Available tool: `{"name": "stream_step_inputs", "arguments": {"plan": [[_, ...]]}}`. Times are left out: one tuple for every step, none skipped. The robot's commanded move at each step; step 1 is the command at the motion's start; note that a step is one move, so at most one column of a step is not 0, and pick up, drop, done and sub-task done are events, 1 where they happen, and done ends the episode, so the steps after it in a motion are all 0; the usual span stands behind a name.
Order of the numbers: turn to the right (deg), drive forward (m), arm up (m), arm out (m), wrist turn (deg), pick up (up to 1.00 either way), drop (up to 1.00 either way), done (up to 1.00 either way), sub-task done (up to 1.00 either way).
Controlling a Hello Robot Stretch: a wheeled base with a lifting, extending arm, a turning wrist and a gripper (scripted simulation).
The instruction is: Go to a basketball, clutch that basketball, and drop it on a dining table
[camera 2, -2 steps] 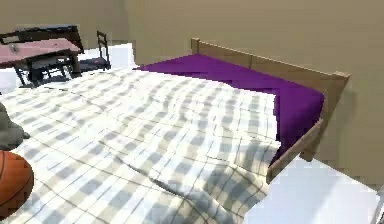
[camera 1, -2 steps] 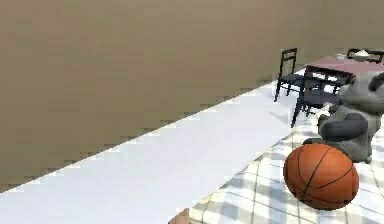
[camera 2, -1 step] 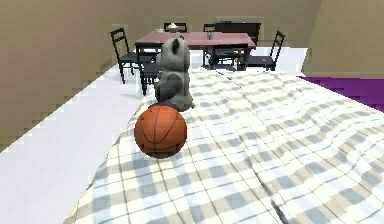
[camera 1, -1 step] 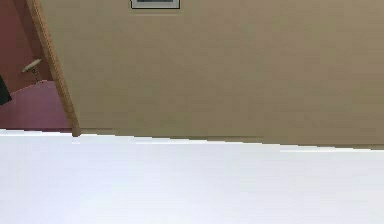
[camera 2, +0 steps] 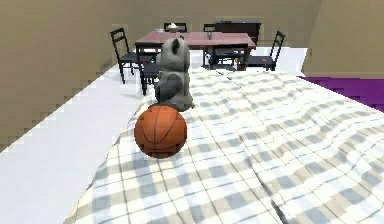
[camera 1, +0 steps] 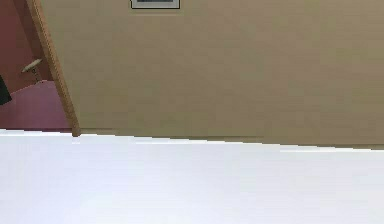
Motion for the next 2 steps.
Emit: {"name": "stream_step_inputs", "arguments": {"plan": [[0.0,0.0,0.38,0.0,0.0,0.0,0.0,0.0,0.0],[0.0,0.0,0.0,0.34,0.0,0.0,0.0,0.0,0.0]]}}
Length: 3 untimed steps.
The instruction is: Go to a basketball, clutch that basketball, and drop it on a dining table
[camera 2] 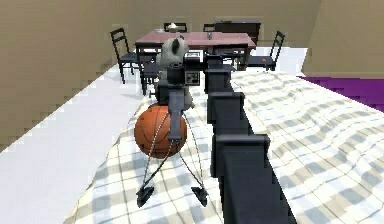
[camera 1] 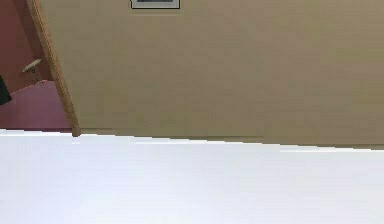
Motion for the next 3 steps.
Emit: {"name": "stream_step_inputs", "arguments": {"plan": [[0.0,0.0,0.0,0.0,45.0,0.0,0.0,0.0,0.0],[0.0,0.0,0.0,0.0,45.0,0.0,0.0,0.0,0.0],[0.0,0.0,0.0,0.0,45.0,0.0,0.0,0.0,0.0]]}}
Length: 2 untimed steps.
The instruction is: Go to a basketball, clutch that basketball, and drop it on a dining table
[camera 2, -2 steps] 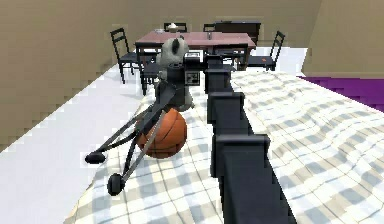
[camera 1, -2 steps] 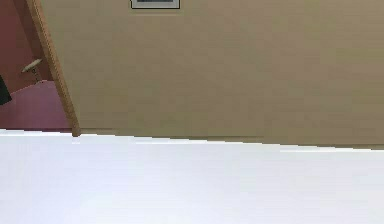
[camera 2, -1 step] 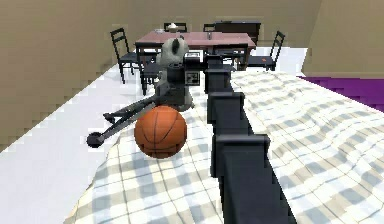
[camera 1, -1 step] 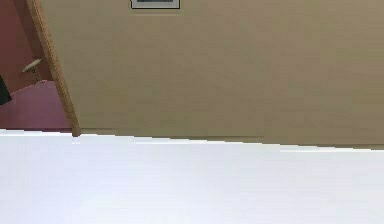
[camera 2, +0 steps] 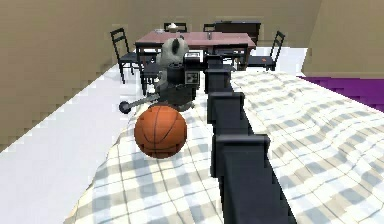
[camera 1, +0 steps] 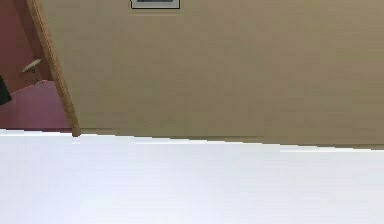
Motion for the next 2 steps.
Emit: {"name": "stream_step_inputs", "arguments": {"plan": [[0.0,0.0,0.0,0.0,15.0,0.0,0.0,0.0,0.0],[0.0,0.0,-0.2,0.0,0.0,0.0,0.0,0.0,0.0]]}}
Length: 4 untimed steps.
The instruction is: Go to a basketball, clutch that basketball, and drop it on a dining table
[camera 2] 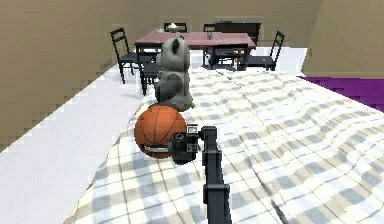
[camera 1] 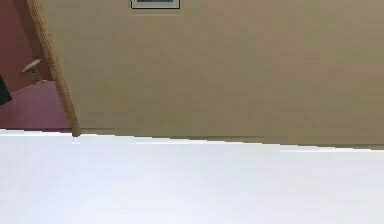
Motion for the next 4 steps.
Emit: {"name": "stream_step_inputs", "arguments": {"plan": [[0.0,0.0,0.0,0.0,0.0,1.0,0.0,0.0,0.0],[0.0,0.0,0.1,0.0,0.0,0.0,0.0,0.0,0.0],[0.0,0.0,0.1,0.0,0.0,0.0,0.0,0.0,0.0],[0.0,0.0,0.0,0.0,-45.0,0.0,0.0,0.0,0.0]]}}
